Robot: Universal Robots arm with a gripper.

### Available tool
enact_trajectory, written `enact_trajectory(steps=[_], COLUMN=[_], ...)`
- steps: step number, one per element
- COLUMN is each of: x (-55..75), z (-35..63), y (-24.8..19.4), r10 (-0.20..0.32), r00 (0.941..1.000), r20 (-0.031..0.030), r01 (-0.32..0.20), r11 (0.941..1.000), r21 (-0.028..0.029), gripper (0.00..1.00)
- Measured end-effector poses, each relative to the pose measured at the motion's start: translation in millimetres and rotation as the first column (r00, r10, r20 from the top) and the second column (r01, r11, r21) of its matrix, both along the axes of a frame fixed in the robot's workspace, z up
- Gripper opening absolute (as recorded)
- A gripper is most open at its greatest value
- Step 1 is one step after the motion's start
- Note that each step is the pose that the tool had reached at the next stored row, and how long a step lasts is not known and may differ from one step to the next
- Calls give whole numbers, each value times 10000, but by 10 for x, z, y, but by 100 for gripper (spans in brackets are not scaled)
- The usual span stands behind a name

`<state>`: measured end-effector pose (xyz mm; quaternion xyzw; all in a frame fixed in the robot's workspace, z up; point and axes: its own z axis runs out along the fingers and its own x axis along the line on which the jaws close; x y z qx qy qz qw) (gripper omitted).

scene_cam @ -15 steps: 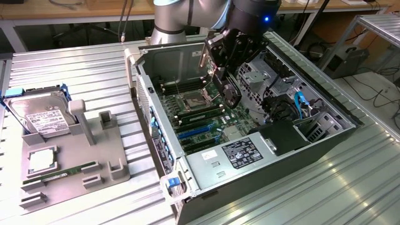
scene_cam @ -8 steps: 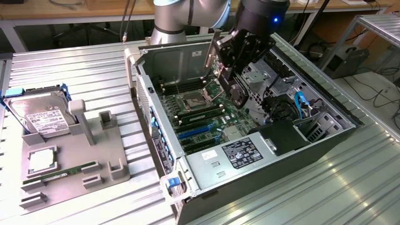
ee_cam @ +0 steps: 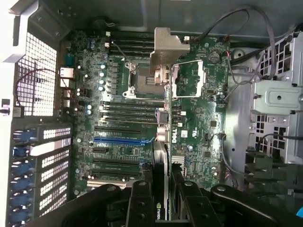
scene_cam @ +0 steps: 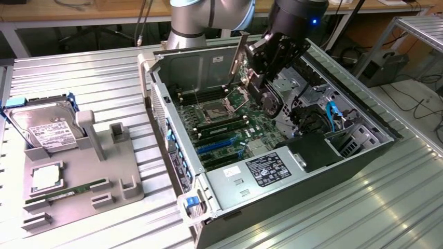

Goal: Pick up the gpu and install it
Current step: 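Insert the gpu into the slot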

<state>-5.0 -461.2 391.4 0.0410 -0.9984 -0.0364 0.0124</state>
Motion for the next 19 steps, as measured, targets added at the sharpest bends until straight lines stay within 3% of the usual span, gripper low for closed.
enact_trajectory(steps=[2,6,12,16,17,19], x=[0,0,0,0,0,0], z=[0,-3,-6,-8,-10,-11], y=[0,0,0,0,0,0], r10=[372,1392,2467,3234,3572,3977], r00=[9993,9903,9691,9463,9340,9175], r20=[0,0,0,0,0,0], r01=[-372,-1392,-2467,-3234,-3572,-3977], r11=[9993,9903,9691,9463,9340,9175], r21=[1,0,0,0,0,0], gripper=[26,26,26,26,26,26])
